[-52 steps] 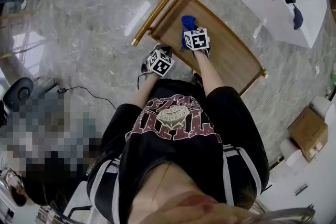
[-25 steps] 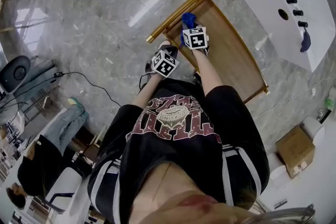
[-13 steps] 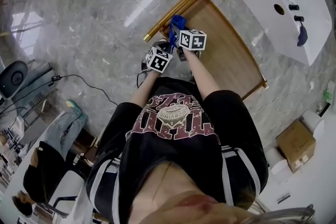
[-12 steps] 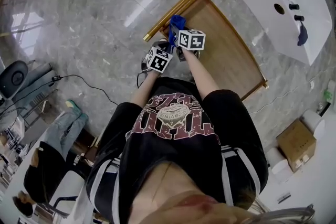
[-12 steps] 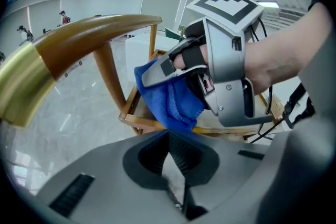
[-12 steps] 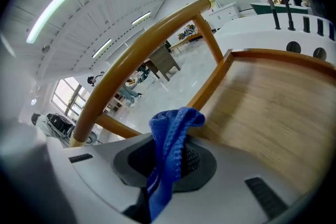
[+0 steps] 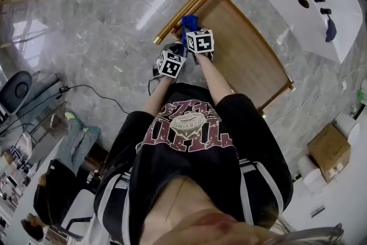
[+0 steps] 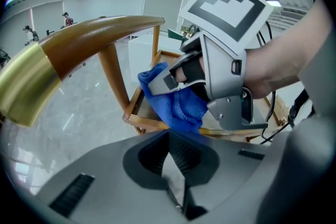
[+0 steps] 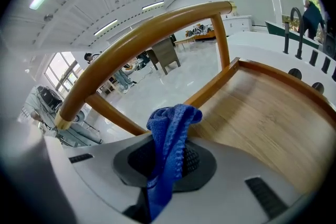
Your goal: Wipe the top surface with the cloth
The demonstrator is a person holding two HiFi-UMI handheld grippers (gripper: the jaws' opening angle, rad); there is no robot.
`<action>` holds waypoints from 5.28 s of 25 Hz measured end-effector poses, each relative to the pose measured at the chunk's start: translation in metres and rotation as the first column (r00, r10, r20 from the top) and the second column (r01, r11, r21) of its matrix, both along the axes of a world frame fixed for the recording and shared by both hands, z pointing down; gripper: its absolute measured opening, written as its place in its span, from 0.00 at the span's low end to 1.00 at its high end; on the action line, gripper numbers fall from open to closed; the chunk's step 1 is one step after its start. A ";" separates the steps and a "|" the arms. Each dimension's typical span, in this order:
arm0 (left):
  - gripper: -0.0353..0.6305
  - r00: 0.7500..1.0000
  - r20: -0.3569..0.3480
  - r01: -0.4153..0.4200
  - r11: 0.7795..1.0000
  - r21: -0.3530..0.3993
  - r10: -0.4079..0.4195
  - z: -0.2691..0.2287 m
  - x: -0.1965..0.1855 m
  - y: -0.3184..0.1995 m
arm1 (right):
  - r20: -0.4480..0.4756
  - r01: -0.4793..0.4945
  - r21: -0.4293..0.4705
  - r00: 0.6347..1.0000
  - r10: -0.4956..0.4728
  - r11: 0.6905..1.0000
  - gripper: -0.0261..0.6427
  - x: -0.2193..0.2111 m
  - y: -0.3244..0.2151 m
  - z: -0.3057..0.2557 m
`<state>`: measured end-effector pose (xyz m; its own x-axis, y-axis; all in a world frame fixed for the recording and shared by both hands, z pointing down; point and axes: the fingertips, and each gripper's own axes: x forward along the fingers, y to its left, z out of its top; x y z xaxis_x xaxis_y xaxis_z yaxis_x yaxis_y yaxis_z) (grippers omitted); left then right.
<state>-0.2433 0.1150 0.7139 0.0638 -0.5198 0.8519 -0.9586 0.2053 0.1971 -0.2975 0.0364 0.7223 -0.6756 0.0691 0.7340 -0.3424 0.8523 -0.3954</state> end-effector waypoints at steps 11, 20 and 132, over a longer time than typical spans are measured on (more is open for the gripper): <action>0.12 1.000 0.012 -0.023 1.000 0.005 0.022 -0.001 0.009 -0.013 | -0.001 -0.002 0.021 1.000 0.002 1.000 0.13 0.026 -0.002 0.002; 0.12 0.997 0.014 -0.075 0.997 -0.014 0.075 0.003 0.021 -0.018 | 0.002 -0.042 0.034 0.999 0.042 0.999 0.13 0.055 -0.008 0.002; 0.12 0.664 -0.050 -0.747 0.663 -0.039 0.746 0.012 0.326 -0.096 | -0.076 -0.599 0.202 0.779 0.622 0.775 0.13 0.454 -0.052 -0.006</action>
<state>0.0827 0.0191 0.7262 0.4343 -0.2432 0.8674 -0.7895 -0.5663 0.2365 0.1561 -0.0158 0.7164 -0.4329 -0.4487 0.7818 -0.8501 0.4918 -0.1884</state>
